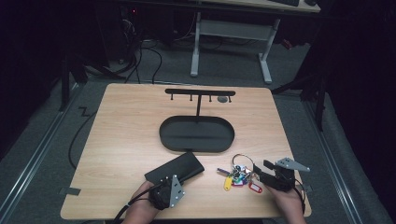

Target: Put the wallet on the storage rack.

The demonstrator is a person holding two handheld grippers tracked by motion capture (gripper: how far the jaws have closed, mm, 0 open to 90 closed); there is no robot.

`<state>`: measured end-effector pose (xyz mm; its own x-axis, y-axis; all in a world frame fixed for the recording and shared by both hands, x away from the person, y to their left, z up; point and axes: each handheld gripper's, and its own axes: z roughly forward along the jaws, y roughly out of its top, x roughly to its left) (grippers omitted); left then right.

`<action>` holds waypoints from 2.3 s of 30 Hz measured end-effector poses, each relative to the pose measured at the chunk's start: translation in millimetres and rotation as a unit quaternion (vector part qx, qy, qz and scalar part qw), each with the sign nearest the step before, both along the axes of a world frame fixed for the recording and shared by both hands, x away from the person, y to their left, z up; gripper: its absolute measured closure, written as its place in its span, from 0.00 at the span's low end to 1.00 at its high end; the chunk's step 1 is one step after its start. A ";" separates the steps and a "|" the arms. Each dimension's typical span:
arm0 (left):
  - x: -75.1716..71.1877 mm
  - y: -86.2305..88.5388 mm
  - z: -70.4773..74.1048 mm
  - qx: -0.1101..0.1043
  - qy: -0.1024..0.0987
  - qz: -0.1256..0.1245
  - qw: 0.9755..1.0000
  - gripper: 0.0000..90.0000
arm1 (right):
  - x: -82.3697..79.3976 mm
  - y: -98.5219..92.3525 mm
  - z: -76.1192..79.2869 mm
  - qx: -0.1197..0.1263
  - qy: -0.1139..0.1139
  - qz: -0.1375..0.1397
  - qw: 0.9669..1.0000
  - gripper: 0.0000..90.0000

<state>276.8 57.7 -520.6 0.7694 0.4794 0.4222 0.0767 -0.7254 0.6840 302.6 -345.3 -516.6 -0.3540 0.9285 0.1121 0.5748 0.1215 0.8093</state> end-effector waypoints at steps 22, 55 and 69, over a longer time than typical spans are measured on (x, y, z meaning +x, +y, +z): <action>0.3 46.2 21.5 -0.083 0.010 0.013 0.996 0.89 | 6.7 2.2 0.8 0.009 0.001 0.009 1.000 0.49; 5.5 81.2 49.3 -0.208 0.098 0.027 0.973 0.92 | 6.2 -2.6 1.6 0.013 0.002 0.009 1.000 0.49; 10.8 88.0 43.7 -0.231 0.100 0.040 0.967 0.81 | 6.8 -2.7 0.8 0.011 0.005 0.011 1.000 0.49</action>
<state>287.5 145.8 -476.9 0.7664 0.6423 -0.0044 0.2835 -0.3321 0.8996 309.5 -348.1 -515.8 -0.3734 0.9177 0.1357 0.5795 0.1164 0.8066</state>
